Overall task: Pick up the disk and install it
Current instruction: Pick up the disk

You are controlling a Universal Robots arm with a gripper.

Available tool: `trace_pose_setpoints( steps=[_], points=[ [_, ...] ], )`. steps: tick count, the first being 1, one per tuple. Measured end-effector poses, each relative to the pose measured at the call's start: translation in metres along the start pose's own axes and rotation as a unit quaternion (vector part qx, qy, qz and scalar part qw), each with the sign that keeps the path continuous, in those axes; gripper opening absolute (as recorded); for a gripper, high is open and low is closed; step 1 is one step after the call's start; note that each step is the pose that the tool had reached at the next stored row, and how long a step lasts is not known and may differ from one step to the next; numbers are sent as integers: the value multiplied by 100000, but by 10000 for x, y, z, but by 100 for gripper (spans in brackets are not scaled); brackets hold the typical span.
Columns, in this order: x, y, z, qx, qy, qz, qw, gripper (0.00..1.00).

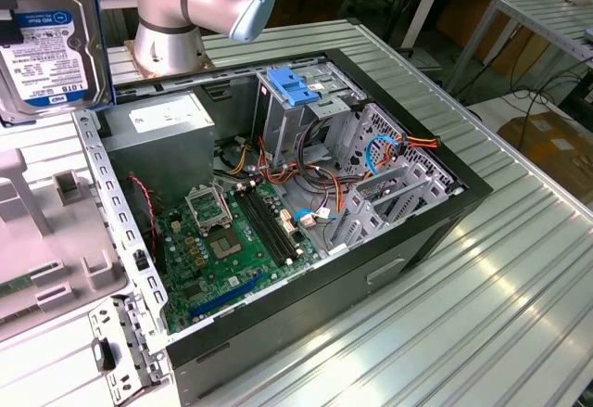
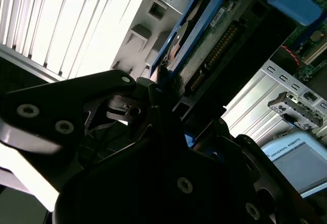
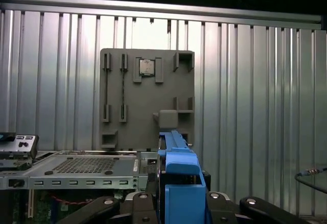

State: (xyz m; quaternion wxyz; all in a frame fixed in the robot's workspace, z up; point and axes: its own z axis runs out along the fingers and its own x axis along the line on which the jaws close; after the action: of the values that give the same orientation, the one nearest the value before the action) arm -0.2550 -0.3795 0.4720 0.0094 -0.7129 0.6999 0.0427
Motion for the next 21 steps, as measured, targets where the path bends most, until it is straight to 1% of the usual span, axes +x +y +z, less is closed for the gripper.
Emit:
trace_pose_setpoints(
  steps=[7, 13, 19, 21],
  points=[
    [57, -26, -5, -1, -1, 3, 100000, 36],
    [111, -74, -12, -12, 1, 1, 100000, 36],
    [174, -147, -19, -48, -2, 4, 100000, 36],
    [193, -181, -22, -68, -1, 4, 100000, 36]
  ],
)
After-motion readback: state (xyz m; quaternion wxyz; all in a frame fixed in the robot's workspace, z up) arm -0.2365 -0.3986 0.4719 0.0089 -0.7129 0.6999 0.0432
